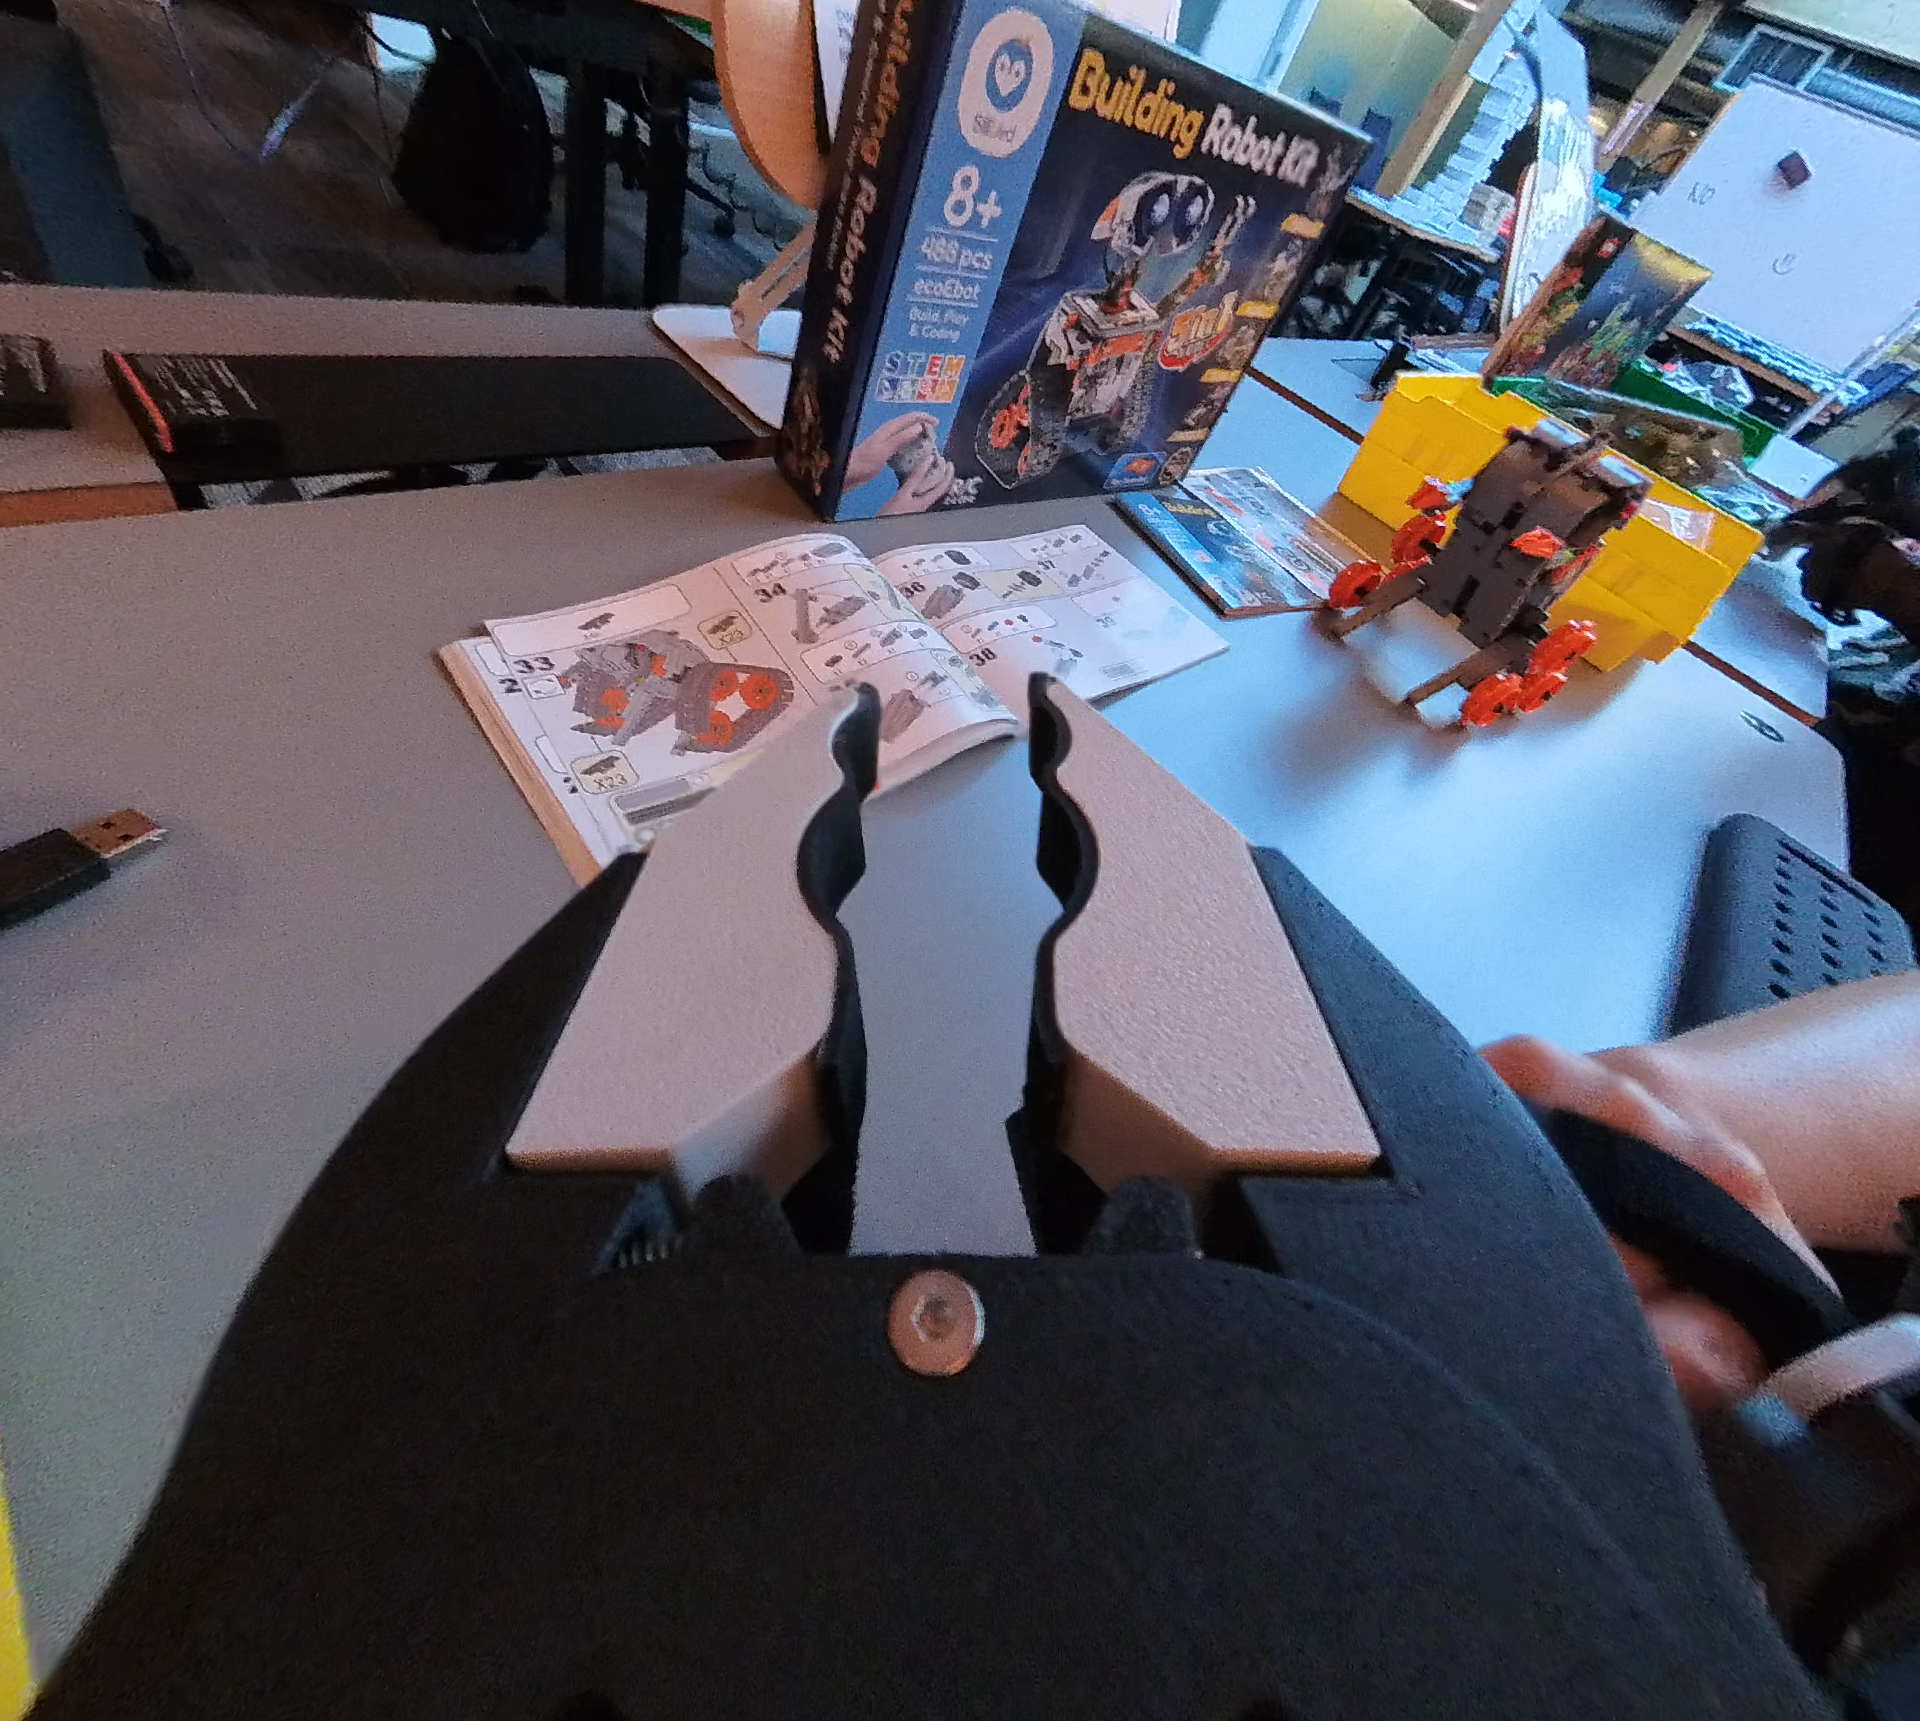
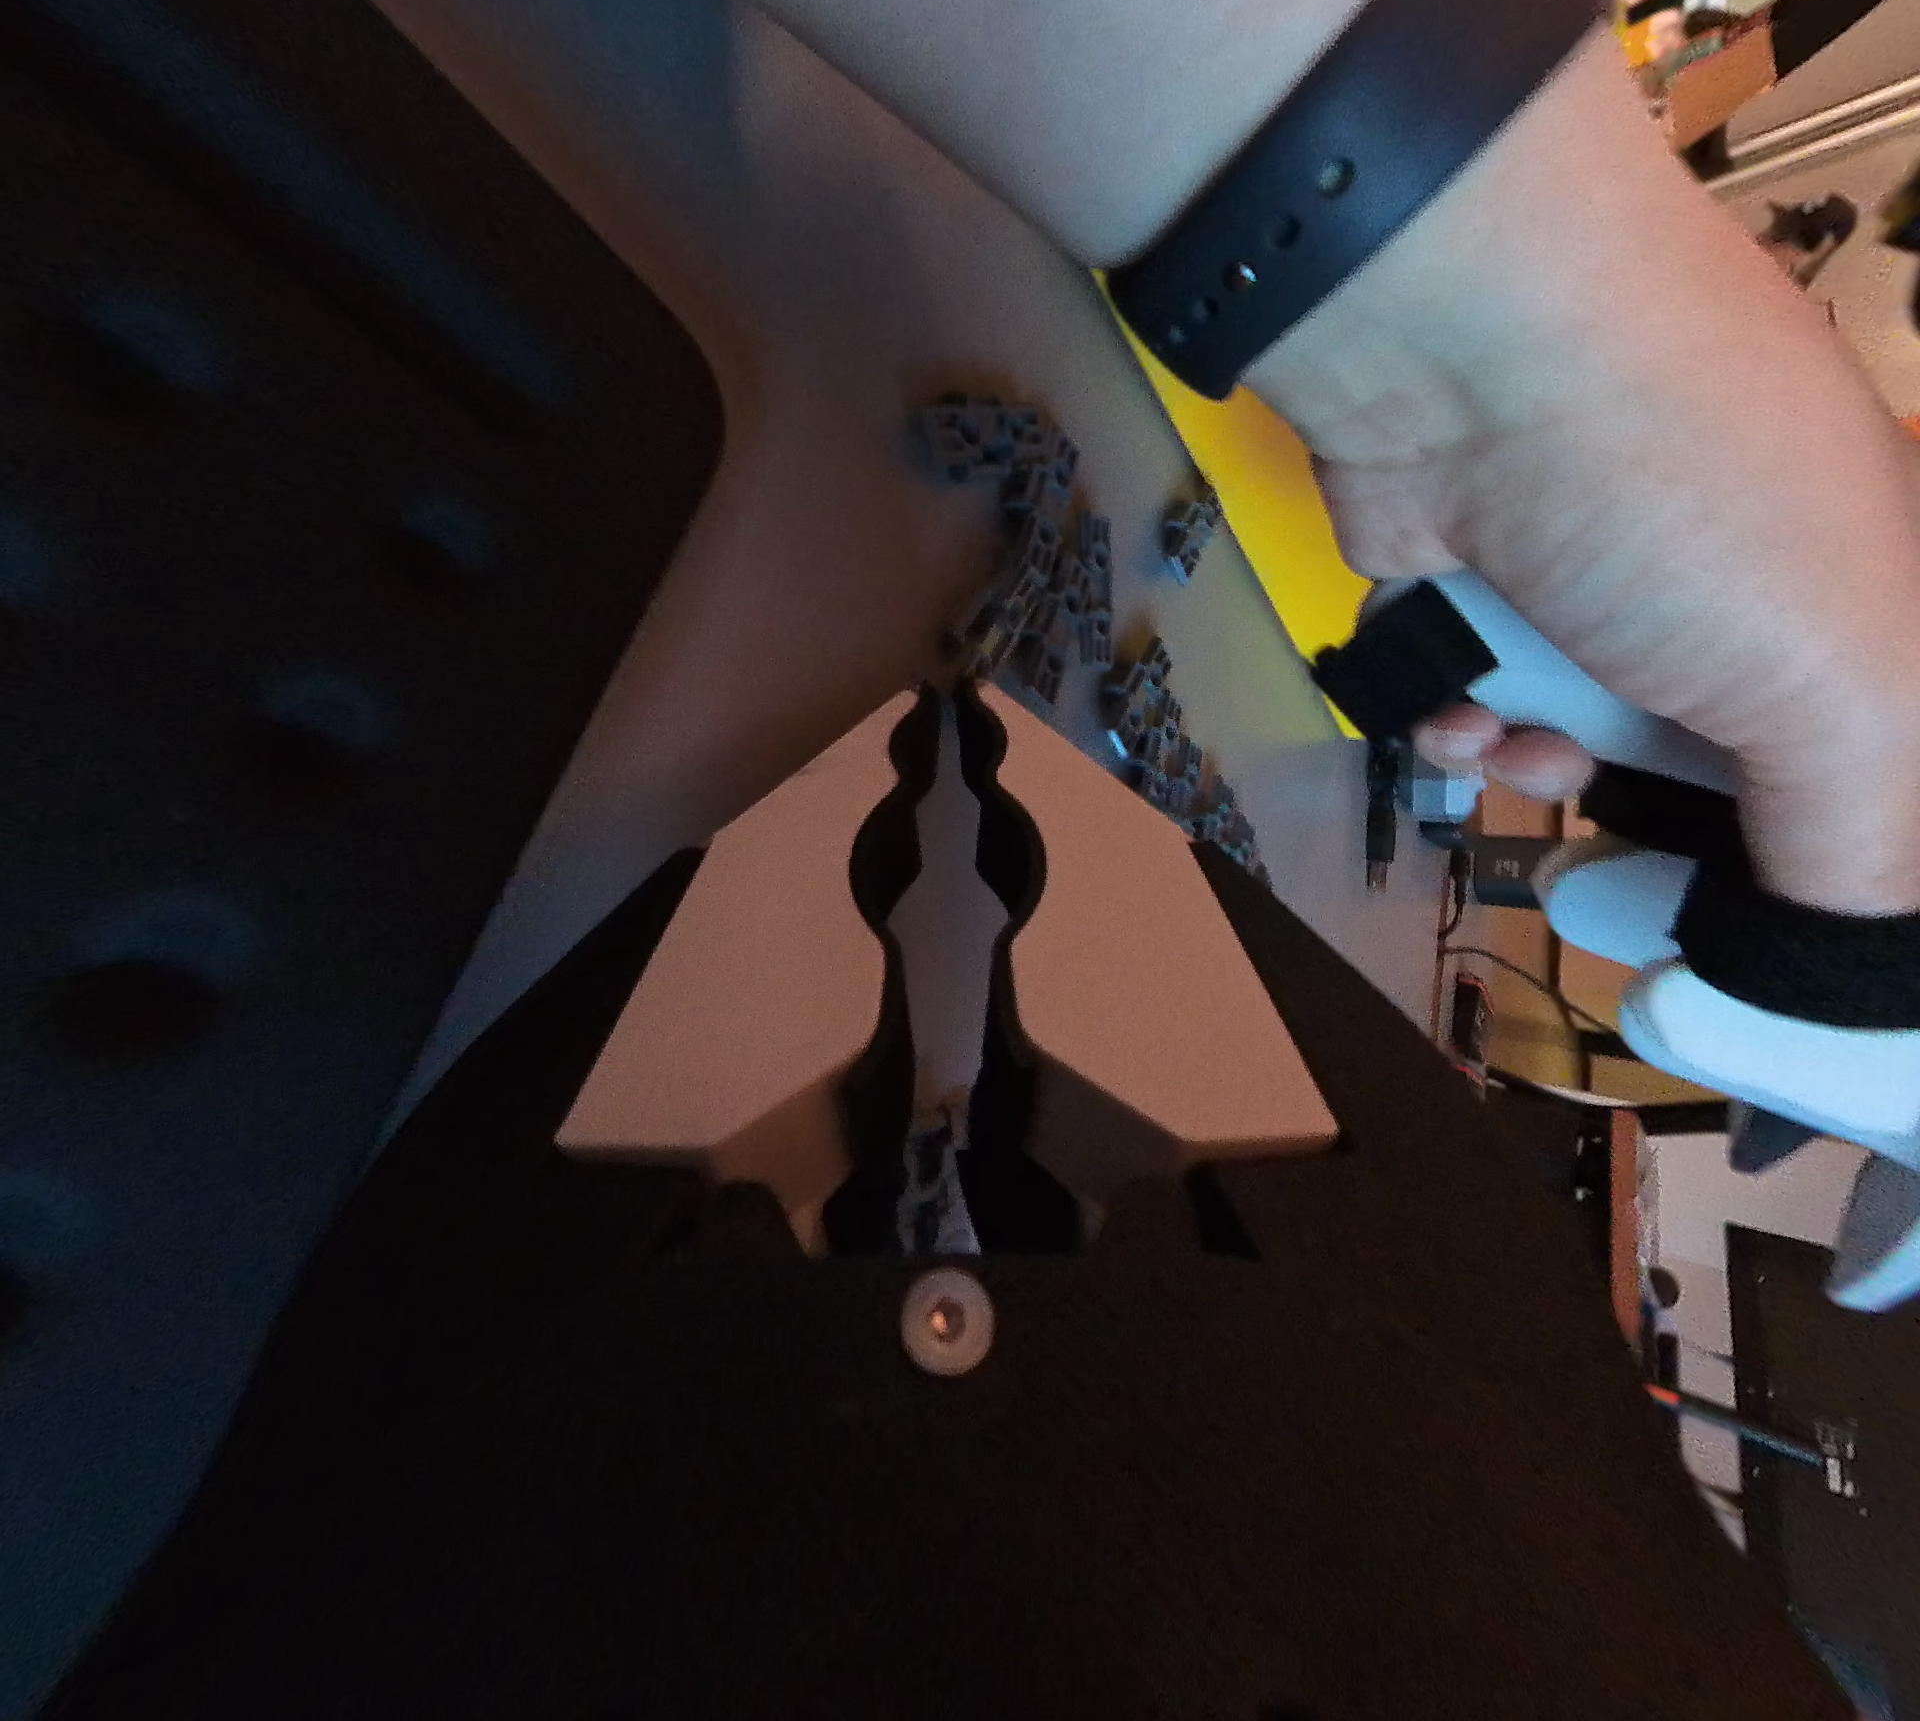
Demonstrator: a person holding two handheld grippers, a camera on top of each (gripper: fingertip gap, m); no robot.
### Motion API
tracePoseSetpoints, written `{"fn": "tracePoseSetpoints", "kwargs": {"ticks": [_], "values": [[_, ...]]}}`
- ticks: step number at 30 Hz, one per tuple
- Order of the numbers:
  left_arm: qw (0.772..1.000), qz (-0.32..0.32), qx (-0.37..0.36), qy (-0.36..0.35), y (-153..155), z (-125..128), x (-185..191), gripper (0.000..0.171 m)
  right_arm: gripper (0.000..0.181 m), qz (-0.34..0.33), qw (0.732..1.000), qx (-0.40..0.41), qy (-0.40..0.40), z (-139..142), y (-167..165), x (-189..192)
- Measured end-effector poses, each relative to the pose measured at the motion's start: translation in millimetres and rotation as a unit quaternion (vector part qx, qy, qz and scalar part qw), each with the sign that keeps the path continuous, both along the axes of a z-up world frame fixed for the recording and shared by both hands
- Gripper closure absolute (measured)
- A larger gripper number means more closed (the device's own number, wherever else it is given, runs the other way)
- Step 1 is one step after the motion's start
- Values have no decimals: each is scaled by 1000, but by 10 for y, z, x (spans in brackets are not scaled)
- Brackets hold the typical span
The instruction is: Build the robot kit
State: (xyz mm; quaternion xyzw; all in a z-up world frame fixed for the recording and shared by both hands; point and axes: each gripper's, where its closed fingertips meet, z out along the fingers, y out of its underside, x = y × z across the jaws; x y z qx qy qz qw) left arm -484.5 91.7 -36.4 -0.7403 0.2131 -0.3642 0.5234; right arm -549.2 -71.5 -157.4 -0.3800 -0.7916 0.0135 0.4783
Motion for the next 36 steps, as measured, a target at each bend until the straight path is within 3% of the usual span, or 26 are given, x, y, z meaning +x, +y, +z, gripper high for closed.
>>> {"fn": "tracePoseSetpoints", "kwargs": {"ticks": [2, 4, 6, 10, 12, 16, 22, 28, 33, 36], "values": [[1000, -24, -14, 2, -32, -58, 73, 144, 180, -20, 999, -25, 17, 108, 52, 127], [998, -59, -14, 2, -107, -68, 158, 144, 180, -44, 992, -110, 43, 244, 62, 347], [991, -136, -14, 5, -313, -50, 325, 150, 180, -78, 971, -210, 84, 413, 136, 628], [954, -293, 18, 54, -903, -138, 720, 149, 180, -120, 878, -440, 146, 544, 266, 1256], [931, -352, 21, 98, -1174, -305, 879, 145, 181, -139, 843, -496, 155, 523, 335, 1515], [913, -368, 30, 172, -1285, -624, 1021, 154, 181, -152, 816, -539, 143, 482, 341, 1802], [904, -387, 10, 182, -1346, -849, 1148, 152, 181, -143, 810, -554, 125, 505, 291, 1879], [899, -403, 7, 171, -1404, -876, 1190, 164, 181, -133, 807, -561, 131, 546, 271, 1859], [905, -393, 7, 162, -1376, -854, 1224, 147, 181, -123, 793, -577, 150, 628, 291, 1866], [905, -394, 6, 160, -1402, -863, 1249, 162, 181, -118, 787, -585, 157, 644, 294, 1849]]}}
